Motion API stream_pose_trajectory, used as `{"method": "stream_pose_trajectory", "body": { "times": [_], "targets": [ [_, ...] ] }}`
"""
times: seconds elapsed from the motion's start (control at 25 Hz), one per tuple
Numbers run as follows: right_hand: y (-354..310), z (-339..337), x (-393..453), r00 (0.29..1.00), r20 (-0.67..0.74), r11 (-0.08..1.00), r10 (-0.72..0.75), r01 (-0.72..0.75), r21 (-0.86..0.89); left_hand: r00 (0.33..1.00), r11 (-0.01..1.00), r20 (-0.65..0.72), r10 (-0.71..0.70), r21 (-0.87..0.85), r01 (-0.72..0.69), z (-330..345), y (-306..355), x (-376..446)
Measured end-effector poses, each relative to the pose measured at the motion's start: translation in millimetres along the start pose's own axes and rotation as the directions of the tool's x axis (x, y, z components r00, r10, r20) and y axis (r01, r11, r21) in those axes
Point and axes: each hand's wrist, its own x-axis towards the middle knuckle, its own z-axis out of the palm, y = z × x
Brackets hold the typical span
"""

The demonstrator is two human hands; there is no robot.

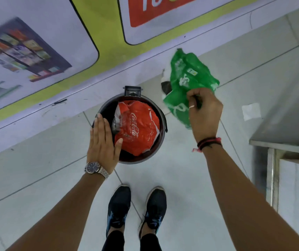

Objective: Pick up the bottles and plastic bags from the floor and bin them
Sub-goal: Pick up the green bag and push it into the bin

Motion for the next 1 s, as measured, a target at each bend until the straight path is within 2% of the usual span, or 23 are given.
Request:
{"method": "stream_pose_trajectory", "body": {
  "times": [0.08,0.2,0.32,0.4,0.48,0.56,0.64,0.84,1.0],
  "targets": [
    [-34,-2,-31,0.996,0.077,0.994,-0.05,0.042,0.096,1.0,0.999,-0.024,-0.016,-0.035,0.015,-21,5,-1],
    [-59,26,-85,0.944,0.318,0.988,-0.084,0.038,0.15,0.997,0.997,-0.077,-0.029,-0.078,0.023,-43,3,-1],
    [-49,66,-118,0.88,0.476,0.997,-0.002,-0.034,0.068,0.996,0.998,-0.083,-0.039,-0.06,0.034,-43,-11,-6],
    [-39,87,-124,0.836,0.547,0.999,0.042,-0.021,-0.045,0.998,0.998,-0.049,-0.047,-0.054,0.045,-33,-24,-11],
    [-26,105,-127,0.805,0.59,0.968,0.051,0.107,-0.229,1.0,0.998,0.004,-0.022,-0.06,0.022,-21,-33,-16],
    [-13,117,-127,0.804,0.594,0.856,0.035,0.282,-0.432,0.999,0.998,0.038,0.027,-0.054,-0.025,-11,-36,-19],
    [-4,123,-123,0.781,0.622,0.771,0.05,0.366,-0.521,0.997,0.998,0.066,0.051,-0.043,-0.048,-4,-34,-17],
    [17,147,-113,0.627,0.761,0.687,0.168,0.479,-0.546,0.997,0.998,0.058,0.043,-0.047,-0.04,13,-32,2],
    [29,182,-110,0.537,0.816,0.75,0.215,0.445,-0.49,0.999,0.998,0.038,0.027,-0.063,-0.024,33,-39,10]
  ]
}}
